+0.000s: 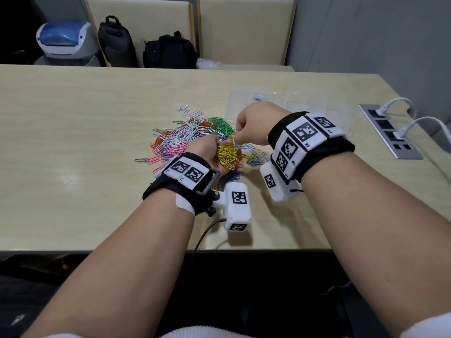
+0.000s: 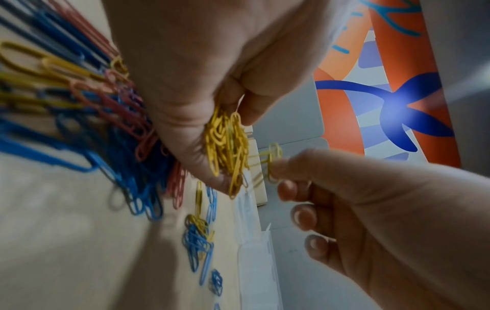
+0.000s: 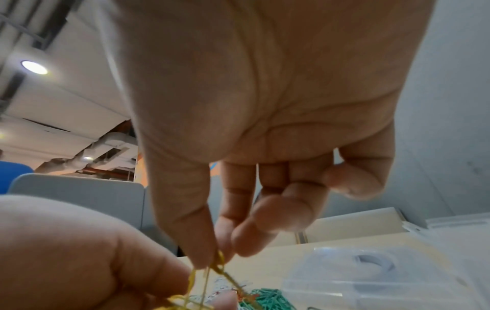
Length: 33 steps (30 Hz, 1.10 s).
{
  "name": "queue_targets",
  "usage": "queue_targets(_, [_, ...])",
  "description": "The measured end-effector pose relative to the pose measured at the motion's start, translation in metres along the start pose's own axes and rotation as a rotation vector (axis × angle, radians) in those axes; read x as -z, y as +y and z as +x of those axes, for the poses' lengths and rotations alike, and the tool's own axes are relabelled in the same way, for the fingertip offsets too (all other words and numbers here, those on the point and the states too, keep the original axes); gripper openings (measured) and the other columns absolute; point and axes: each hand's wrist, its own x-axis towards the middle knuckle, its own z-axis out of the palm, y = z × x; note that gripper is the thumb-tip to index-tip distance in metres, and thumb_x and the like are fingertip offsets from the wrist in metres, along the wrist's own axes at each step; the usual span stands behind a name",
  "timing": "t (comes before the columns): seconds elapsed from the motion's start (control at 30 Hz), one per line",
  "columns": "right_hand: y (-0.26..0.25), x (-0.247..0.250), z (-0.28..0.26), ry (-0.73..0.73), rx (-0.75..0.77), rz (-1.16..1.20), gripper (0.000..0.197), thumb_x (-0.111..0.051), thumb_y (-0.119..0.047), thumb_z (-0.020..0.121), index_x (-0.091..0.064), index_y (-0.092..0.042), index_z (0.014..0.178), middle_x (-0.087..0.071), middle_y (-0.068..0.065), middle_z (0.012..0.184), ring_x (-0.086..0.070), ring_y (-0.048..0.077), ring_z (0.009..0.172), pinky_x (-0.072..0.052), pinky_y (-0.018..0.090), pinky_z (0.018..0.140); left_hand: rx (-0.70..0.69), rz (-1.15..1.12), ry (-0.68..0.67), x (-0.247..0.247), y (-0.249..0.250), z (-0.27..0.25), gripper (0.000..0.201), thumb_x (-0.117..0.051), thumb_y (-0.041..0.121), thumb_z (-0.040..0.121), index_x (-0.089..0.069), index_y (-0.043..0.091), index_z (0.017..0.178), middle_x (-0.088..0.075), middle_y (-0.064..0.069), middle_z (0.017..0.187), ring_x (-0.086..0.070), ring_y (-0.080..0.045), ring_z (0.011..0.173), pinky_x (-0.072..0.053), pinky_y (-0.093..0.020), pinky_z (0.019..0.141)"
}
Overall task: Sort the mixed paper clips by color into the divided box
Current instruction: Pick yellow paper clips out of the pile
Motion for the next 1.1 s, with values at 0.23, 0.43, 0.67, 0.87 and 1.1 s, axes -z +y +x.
queue_targets(0.23, [0.009,0.007,-0.003,0.078,-0.047,0.042,0.026,-0.056,-0.030,0.091,-0.072,-0.011,0.095,-0.069,0.004,0.092,-0.060,0.023,0.089,-0.043,0.027,0.069,0.020,-0.093,-0.047,-0.012,-0.006,0.002,0.039,-0.028,0.023,0.104,-0.052,0.003,0.080,-0.053,-0.017,0.078,-0.054,-0.024,0.065,-0.054,-0.028,0.052])
queue_targets(0.43, [0.069,0.010,-0.025,-0.139,-0.414,-0.229,0.016,-0.058,-0.016,0.089,-0.063,-0.001,0.092,-0.057,0.008,0.082,-0.060,0.028,0.097,-0.048,0.037,0.089,-0.004,-0.005,-0.070,-0.019,-0.007,0.001,0.037,-0.026,0.020,0.105,-0.053,0.003,0.085,-0.059,-0.017,0.072,-0.054,-0.025,0.065,-0.049,-0.033,0.062])
queue_targets(0.67, [0.102,-0.009,-0.034,-0.181,-0.604,-0.192,0.015,-0.054,-0.013,0.094,-0.059,-0.009,0.108,-0.054,0.007,0.116,-0.050,0.027,0.116,-0.043,0.042,0.102,0.004,0.027,-0.114,-0.037,-0.011,-0.001,0.036,-0.028,0.018,0.104,-0.054,0.002,0.085,-0.057,-0.018,0.079,-0.055,-0.025,0.066,-0.048,-0.032,0.065])
queue_targets(0.87, [0.102,-0.003,-0.028,-0.080,-0.688,-0.097,0.025,-0.049,-0.004,0.091,-0.054,0.003,0.115,-0.057,0.018,0.120,-0.058,0.036,0.107,-0.048,0.040,0.087,0.008,0.027,-0.128,-0.046,-0.017,-0.002,0.040,-0.029,0.022,0.104,-0.056,0.002,0.084,-0.056,-0.019,0.083,-0.057,-0.025,0.066,-0.051,-0.029,0.050])
queue_targets(1.1, [0.108,-0.004,-0.019,-0.023,-0.591,-0.039,0.028,-0.054,-0.014,0.081,-0.063,-0.013,0.108,-0.063,0.007,0.096,-0.061,0.033,0.092,-0.051,0.040,0.086,0.000,0.038,-0.138,-0.058,-0.020,-0.003,0.039,-0.030,0.021,0.104,-0.056,0.001,0.084,-0.056,-0.019,0.084,-0.057,-0.025,0.067,-0.052,-0.031,0.053])
